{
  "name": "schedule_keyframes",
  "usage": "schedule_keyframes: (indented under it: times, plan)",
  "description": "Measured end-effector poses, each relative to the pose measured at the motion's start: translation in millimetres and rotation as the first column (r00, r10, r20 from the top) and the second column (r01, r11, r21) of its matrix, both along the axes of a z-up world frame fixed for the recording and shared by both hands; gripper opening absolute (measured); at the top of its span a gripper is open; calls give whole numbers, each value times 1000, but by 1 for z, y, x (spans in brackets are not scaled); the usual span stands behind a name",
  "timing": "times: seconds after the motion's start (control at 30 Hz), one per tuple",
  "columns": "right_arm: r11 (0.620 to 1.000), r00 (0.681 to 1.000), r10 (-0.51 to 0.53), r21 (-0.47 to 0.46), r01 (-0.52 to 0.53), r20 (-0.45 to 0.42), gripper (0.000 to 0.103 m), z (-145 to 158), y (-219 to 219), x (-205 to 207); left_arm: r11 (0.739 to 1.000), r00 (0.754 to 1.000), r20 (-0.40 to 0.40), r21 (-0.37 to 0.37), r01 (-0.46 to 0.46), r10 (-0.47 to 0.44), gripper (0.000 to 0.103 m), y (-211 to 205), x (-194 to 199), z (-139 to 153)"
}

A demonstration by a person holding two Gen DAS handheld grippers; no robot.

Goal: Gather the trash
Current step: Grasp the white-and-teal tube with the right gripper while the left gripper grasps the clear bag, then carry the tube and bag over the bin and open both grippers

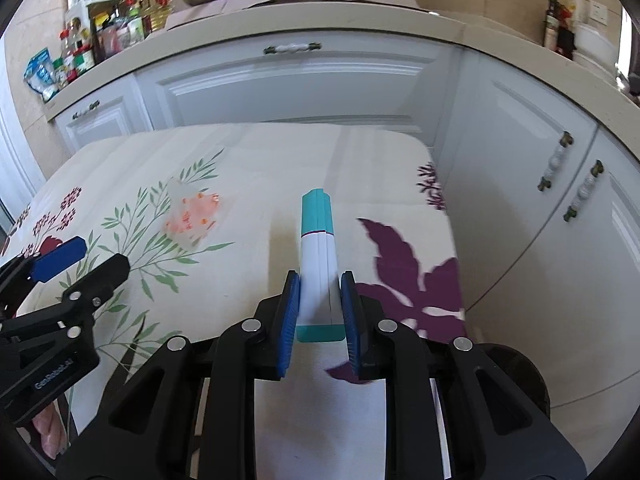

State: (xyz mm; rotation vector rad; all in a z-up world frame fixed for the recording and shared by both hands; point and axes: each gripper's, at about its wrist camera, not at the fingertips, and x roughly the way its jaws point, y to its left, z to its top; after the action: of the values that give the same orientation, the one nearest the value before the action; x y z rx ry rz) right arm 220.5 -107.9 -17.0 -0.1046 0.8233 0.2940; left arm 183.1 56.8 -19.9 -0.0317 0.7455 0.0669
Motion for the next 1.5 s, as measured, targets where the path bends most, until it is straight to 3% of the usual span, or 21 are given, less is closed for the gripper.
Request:
schedule_keyframes:
  times: [0.57,0.6,0.67,0.73,0.8,0.83,1.1,1.5]
  plan:
    - [996,998,-52,73,50,26,21,1,-49,2,998,1000,-7,55,-6,6,70,-34,47,-1]
    - [996,998,-51,75,49,25,21,0,-50,2,998,1000,-8,56,-6,7,68,-34,49,-2]
    - [996,999,-50,80,48,21,21,-2,-52,3,997,1000,-15,77,-17,18,44,-35,56,-5]
    - [995,999,-50,83,48,19,21,-3,-54,4,998,999,-41,69,-14,17,28,-35,60,-10]
    - [995,998,-53,88,51,20,21,-3,-57,4,997,999,-42,68,-19,22,22,-34,60,-11]
    - [995,998,-55,89,53,22,21,-3,-58,3,998,999,-38,66,-17,20,14,-34,59,-10]
    - [992,996,-68,110,60,66,21,6,-64,-3,997,1000,-4,76,5,-5,9,-38,50,-4]
    - [986,977,-123,134,100,175,21,38,-86,-38,996,994,86,61,63,-68,9,-60,13,29]
